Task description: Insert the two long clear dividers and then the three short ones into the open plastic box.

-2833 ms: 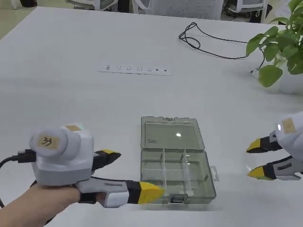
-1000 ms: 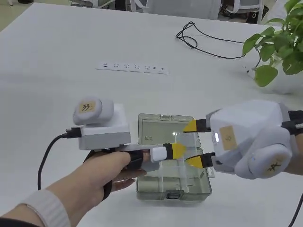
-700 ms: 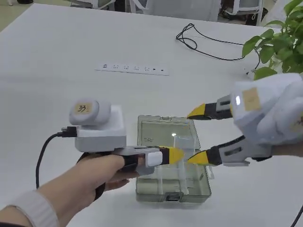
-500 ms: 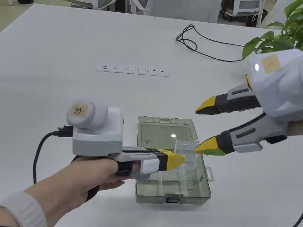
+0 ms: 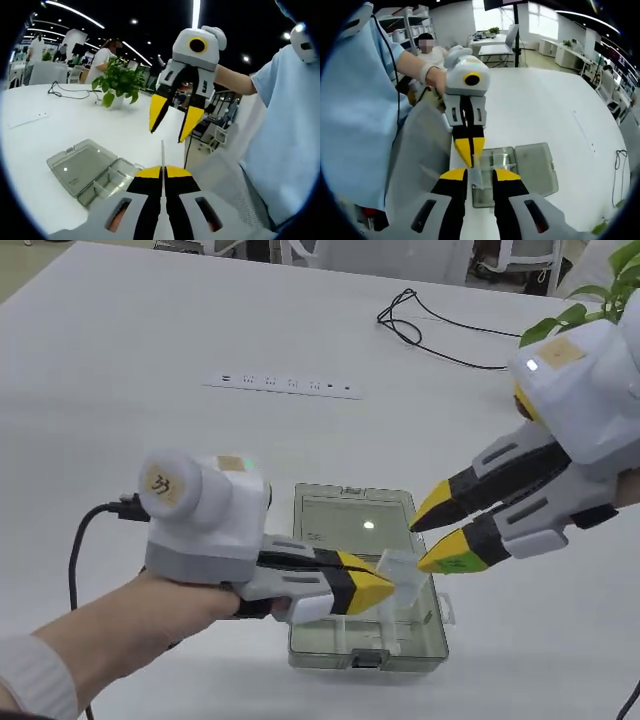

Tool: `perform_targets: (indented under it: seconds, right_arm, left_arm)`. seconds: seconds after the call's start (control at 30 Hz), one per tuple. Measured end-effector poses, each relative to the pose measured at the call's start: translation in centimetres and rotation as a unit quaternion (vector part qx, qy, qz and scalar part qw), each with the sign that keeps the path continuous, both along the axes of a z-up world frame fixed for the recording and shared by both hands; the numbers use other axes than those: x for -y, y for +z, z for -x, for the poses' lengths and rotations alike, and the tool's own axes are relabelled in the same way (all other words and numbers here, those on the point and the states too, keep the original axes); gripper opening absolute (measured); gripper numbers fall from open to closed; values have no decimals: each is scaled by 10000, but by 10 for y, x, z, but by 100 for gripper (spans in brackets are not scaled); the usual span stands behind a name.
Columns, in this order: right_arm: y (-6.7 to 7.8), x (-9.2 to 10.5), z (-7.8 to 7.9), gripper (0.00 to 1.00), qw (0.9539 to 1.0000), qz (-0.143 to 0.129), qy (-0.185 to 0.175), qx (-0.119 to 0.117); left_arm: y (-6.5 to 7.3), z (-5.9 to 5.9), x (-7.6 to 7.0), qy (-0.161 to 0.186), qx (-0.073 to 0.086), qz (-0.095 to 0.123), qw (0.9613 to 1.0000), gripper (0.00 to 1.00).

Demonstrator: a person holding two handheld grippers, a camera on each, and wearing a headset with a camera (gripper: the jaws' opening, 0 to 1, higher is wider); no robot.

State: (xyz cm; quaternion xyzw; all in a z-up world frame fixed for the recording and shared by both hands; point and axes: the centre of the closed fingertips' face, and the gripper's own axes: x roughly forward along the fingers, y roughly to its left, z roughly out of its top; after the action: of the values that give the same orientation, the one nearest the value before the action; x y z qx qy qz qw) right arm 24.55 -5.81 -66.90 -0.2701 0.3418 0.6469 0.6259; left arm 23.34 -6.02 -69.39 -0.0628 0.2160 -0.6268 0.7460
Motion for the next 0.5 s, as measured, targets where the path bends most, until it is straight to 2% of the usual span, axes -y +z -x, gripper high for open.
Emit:
perform_targets:
  seconds: [0.1,0.13,0.17,0.2,0.23,0.33,0.5]
  right_arm:
    - [-3,0,6,17,9998,82,112,-136]
    - [-4,1,8,16,9996,123,176,-169]
    - [-5,1,8,14,9996,138,182,-172]
    - [-6,1,10,13,9994,163,199,-210]
    - [-7,2,11,13,9993,187,225,-245]
    - [-12,4,13,11,9988,288,284,-280]
    - [-16,3,17,8,9982,331,369,-343]
  left_arm:
    - [-2,3,0,-116,189,-95,9997,0]
    - [-2,4,1,-174,335,-128,9992,0]
    - [-2,4,1,-171,326,-122,9992,0]
    - [-2,4,1,-192,456,-141,9987,0]
    - [-1,4,1,-206,499,-140,9984,0]
    - [-2,5,1,-259,588,-173,9978,0]
    - [-2,6,1,-281,624,-171,9975,0]
